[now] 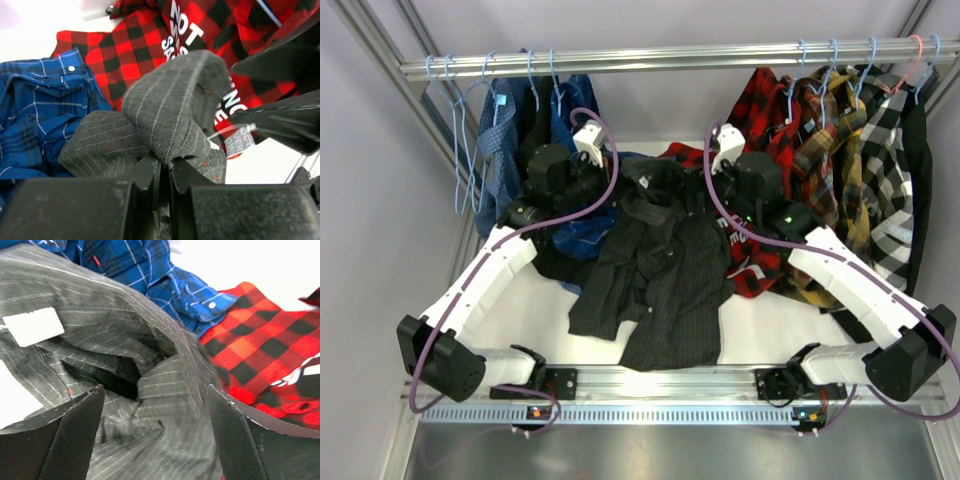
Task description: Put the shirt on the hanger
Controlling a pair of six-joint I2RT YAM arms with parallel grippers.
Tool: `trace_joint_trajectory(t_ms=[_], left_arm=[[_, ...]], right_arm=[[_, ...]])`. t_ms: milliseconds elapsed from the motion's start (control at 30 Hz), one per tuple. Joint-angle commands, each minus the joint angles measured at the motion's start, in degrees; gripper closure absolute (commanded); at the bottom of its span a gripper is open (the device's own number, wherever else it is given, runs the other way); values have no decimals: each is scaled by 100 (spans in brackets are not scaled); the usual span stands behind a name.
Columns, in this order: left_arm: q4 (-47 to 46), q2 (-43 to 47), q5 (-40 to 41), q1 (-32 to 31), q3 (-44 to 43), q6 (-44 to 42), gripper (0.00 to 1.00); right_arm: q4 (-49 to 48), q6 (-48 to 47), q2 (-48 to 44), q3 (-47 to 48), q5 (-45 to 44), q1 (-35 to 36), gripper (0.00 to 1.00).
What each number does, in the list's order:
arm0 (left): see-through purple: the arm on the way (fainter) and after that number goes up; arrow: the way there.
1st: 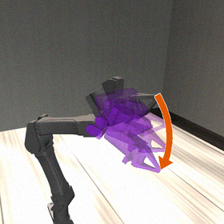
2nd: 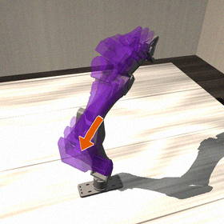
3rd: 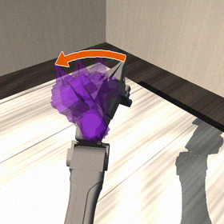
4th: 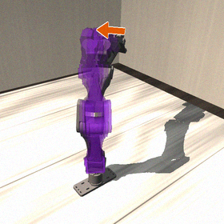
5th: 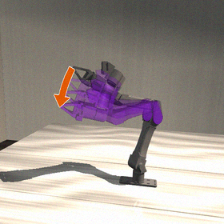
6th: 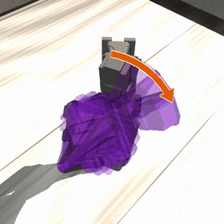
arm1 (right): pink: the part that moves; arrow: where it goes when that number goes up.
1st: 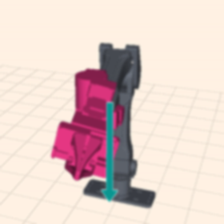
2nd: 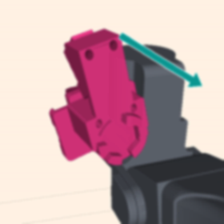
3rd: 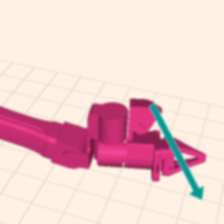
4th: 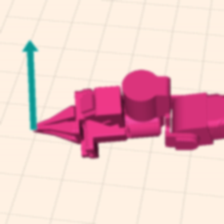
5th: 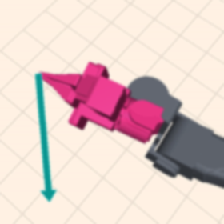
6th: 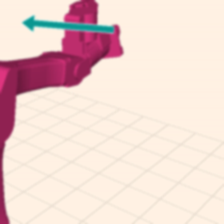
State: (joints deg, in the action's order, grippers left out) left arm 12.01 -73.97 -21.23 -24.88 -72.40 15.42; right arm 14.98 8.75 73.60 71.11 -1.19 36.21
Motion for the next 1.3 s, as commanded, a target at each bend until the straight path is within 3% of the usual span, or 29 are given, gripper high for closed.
trace_joint_trajectory(t_ms=[0, 133, 267, 467, 900, 1000, 1067, 1100, 1200, 1267], left_arm=[[-235, 76, -232, 19, 68, -284, 91], [29, 94, -39, 27, -54, -592, 91], [91, 41, -625, 19, -125, -821, 92], [91, 94, -785, 27, -195, -1181, 94], [161, 313, -1014, 19, -160, -1498, 94], [153, 357, -953, 19, -178, -1489, 95], [152, 384, -979, 28, -169, -1489, 95], [152, 384, -840, 36, -169, -1489, 95], [161, 358, -85, 27, -151, -1375, 93], [249, 288, 346, 36, -239, -1305, 92]], right_arm=[[171, -804, -259, 456, -65, 53, 19], [338, -1139, -84, 903, -162, 53, 15], [356, -1690, 180, 1141, 573, 53, 12], [356, -2290, 848, 1607, 1103, 53, 12], [532, -2967, 1595, 2117, 2061, 62, 28], [532, -2994, 1762, 2170, 2009, 45, 44], [514, -2985, 1876, 2135, 1878, 27, 61], [497, -2828, 1920, 2144, 1572, 36, 76], [470, -2433, 2114, 2196, 790, 18, 97], [497, -2265, 2132, 2284, -19, 18, 100]])
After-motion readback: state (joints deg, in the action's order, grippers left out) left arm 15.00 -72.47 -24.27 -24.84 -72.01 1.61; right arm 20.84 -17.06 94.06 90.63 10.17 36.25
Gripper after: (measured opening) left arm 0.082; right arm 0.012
